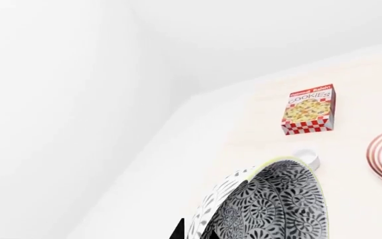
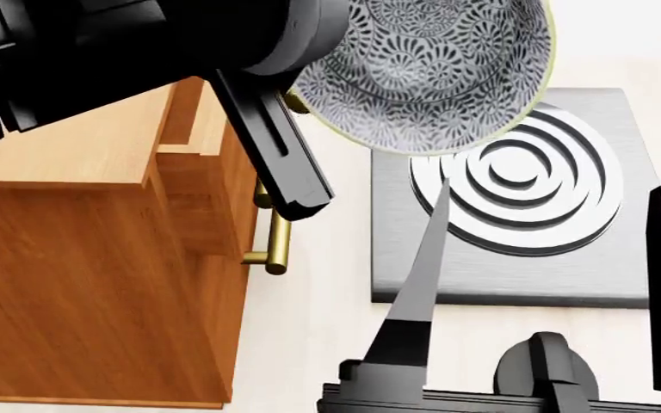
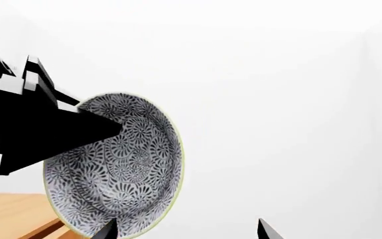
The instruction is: Pick the akita bowl on the wooden cabinet and place it on the plate.
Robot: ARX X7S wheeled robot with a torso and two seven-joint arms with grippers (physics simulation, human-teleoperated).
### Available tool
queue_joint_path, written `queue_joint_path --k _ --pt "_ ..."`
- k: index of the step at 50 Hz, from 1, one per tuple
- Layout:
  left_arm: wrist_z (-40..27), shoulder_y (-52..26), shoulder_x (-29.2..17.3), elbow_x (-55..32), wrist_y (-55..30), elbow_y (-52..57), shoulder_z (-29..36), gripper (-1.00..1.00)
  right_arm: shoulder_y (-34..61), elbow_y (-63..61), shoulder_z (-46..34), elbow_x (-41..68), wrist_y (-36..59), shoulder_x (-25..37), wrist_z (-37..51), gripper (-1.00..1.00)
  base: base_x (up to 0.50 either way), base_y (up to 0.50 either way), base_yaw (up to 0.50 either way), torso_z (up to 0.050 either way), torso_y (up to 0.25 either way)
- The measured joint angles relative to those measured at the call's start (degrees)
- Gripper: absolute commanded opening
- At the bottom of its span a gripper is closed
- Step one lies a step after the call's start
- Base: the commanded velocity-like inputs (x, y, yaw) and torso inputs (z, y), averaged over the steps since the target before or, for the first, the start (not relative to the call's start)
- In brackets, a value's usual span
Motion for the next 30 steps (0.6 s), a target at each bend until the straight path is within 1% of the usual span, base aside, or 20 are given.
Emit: queue_joint_path --k 30 --pt "0.9 3.3 -2.1 0.0 1.4 3.5 0.5 -1.0 0.4 -0.4 -1.0 -0.3 -0.3 0.5 0.6 1.0 0.0 0.0 0.0 0.0 0.0"
